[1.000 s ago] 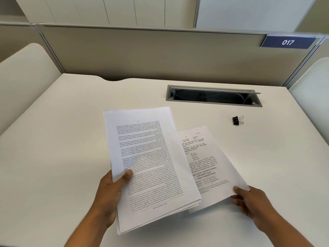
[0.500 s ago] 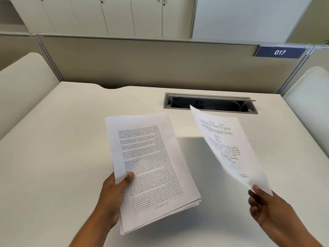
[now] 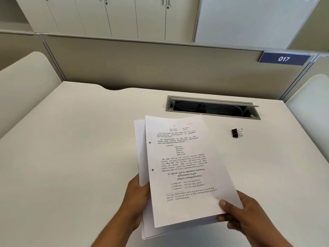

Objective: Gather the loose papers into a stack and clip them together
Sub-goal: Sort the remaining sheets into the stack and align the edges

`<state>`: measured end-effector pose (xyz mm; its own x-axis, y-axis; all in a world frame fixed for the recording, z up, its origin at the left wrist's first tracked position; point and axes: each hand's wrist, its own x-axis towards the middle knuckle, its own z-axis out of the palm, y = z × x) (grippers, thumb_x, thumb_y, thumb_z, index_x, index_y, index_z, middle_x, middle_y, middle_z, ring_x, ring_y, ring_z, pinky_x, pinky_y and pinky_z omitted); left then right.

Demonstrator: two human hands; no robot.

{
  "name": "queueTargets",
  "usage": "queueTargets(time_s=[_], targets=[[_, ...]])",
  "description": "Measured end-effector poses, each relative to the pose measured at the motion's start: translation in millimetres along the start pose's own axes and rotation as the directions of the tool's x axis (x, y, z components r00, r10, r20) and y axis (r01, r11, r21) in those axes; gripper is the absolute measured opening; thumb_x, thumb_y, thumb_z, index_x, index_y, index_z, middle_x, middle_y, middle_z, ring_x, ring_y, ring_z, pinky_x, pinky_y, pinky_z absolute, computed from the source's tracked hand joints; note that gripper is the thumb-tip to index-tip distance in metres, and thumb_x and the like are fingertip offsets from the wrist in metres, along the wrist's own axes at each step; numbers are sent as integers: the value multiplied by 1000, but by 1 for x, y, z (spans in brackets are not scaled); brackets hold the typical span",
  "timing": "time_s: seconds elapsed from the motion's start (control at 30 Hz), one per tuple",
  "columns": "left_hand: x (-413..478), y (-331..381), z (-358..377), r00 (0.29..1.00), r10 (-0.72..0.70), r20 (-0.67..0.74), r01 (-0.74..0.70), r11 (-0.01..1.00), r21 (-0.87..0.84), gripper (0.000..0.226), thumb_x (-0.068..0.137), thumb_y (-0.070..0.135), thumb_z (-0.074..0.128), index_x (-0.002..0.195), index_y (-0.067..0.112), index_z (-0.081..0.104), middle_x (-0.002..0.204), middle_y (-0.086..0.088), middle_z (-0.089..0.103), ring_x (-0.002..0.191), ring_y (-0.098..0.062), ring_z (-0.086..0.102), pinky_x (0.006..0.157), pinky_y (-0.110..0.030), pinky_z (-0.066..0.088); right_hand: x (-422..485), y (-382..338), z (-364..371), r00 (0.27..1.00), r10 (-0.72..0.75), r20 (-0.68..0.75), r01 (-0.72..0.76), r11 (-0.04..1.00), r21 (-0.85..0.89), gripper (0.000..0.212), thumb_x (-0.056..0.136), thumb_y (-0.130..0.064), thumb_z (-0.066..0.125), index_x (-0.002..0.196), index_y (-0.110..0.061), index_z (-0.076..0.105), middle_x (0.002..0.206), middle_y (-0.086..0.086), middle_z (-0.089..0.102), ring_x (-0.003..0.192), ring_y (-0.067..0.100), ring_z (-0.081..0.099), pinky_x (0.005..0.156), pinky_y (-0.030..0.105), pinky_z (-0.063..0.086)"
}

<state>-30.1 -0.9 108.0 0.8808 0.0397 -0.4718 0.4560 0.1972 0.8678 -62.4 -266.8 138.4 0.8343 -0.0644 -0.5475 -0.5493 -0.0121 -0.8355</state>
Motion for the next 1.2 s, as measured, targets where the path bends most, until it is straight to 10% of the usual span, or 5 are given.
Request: queueTargets(time_s=[0.23, 0.37, 0.47, 0.67, 1.2], targets=[[5, 6, 2, 1000, -13, 20, 13, 1000, -4, 22, 91, 19, 71, 113, 14, 71, 103, -9, 80, 94, -31, 77, 86, -52, 61, 8, -4, -4, 955, -283, -93, 191, 821, -538, 49, 66, -55, 75, 104, -27, 60, 95, -4, 70, 70, 8, 66, 60, 23, 47], [7, 8, 5, 997, -37, 70, 39, 999, -20, 25, 93, 19, 68, 118, 15, 70, 108, -10, 79, 98, -33, 76, 89, -54, 60, 28, -19, -11, 992, -113, -56, 95, 963, -252, 58, 78, -69, 61, 120, -28, 59, 116, -5, 70, 100, 20, 70, 87, 41, 54], [6, 14, 14, 993, -44, 111, 45, 999, -15, 25, 95, 25, 65, 118, 17, 71, 108, -9, 79, 98, -31, 76, 90, -53, 60, 38, -34, -9, 988, 34, 152, -48, 995, 89, 39, 96, -44, 50, 119, -19, 68, 115, 4, 75, 105, 27, 71, 98, 50, 50], [19, 26, 29, 992, -79, 96, 71, 994, 86, 53, 97, 63, 37, 114, 27, 72, 108, 4, 80, 98, -18, 77, 93, -44, 59, 57, -34, 2, 983, -143, 118, 149, 988, -44, 27, 93, -18, 60, 119, -11, 67, 112, 8, 76, 99, 30, 73, 91, 50, 56], [74, 66, 57, 931, 364, 29, -364, 919, 154, 30, 86, 1, 74, 94, 29, 77, 95, 8, 80, 91, -12, 76, 76, -28, 63, 99, -75, 8, 864, -493, -104, 494, 869, -13, 8, 83, -16, 71, 87, -23, 74, 84, -11, 79, 79, 12, 75, 66, 25, 59]])
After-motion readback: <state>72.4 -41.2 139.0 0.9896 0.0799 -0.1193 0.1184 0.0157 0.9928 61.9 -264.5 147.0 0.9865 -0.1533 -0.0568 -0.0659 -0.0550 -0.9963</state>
